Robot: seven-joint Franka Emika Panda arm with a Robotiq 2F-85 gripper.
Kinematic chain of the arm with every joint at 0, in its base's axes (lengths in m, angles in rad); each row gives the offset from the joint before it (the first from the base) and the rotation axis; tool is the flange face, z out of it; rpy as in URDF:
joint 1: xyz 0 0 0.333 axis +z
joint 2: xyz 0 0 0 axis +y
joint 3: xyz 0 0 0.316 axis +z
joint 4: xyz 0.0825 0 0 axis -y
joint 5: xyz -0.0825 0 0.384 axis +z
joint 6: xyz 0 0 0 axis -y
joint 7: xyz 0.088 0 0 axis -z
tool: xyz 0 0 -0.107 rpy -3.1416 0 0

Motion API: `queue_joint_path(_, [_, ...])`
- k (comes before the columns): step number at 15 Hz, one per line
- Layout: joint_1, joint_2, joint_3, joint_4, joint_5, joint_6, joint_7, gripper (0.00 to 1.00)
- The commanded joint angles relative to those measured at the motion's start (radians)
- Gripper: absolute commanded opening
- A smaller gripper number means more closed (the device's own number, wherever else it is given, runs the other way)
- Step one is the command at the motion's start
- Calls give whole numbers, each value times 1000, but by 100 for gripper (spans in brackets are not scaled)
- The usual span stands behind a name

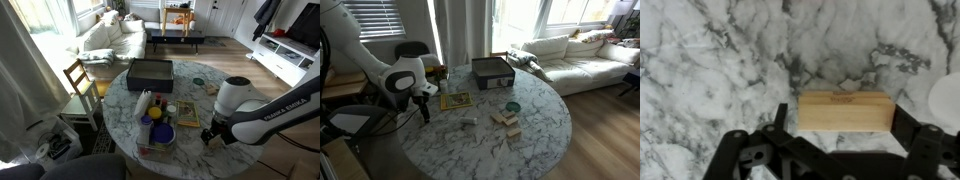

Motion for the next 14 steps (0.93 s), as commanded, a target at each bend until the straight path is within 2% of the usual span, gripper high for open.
queue_joint_path(1, [-18, 16, 21, 2, 59, 9, -35, 100])
queue_joint_path(6, [-22, 17, 28, 1, 88, 11, -56, 100])
queue_joint_path(14, [-21, 7, 24, -3, 63, 12, -115, 100])
